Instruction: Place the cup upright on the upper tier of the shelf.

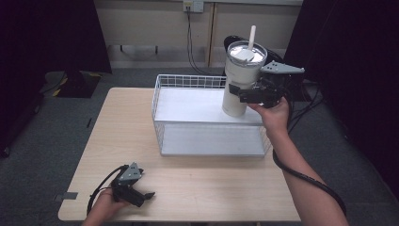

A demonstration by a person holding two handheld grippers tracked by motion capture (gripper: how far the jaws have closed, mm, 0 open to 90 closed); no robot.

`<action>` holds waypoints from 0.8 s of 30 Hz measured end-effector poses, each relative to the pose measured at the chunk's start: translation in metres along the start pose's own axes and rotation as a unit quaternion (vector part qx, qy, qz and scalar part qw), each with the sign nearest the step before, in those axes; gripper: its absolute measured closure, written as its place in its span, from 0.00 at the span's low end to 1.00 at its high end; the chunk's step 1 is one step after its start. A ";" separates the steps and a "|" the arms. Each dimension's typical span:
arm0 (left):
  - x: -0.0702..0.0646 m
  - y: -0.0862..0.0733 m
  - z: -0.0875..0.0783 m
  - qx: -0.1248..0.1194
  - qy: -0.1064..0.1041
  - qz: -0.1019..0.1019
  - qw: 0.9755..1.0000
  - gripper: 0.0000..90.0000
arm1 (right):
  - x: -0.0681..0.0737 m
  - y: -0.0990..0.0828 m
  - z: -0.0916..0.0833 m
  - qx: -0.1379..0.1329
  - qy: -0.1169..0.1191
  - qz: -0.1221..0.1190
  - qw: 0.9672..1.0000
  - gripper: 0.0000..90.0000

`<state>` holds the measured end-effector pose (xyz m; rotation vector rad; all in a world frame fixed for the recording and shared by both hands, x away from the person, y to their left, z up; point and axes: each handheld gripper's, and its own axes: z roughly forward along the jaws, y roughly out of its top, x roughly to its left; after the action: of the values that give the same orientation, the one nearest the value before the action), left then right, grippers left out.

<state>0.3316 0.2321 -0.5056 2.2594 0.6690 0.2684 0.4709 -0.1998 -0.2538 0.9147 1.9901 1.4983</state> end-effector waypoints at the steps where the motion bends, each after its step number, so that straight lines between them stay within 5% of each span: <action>1: 0.000 0.000 0.000 0.000 0.000 0.000 1.000 0.01 | 0.000 0.000 0.000 0.000 -0.001 -0.001 1.000 0.10; 24: 0.000 0.000 0.000 0.000 0.000 0.000 1.000 0.01 | 0.001 0.000 0.000 0.005 -0.002 -0.007 1.000 0.10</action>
<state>0.3316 0.2322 -0.5056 2.2598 0.6685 0.2692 0.4702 -0.1995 -0.2533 0.9049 1.9988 1.4782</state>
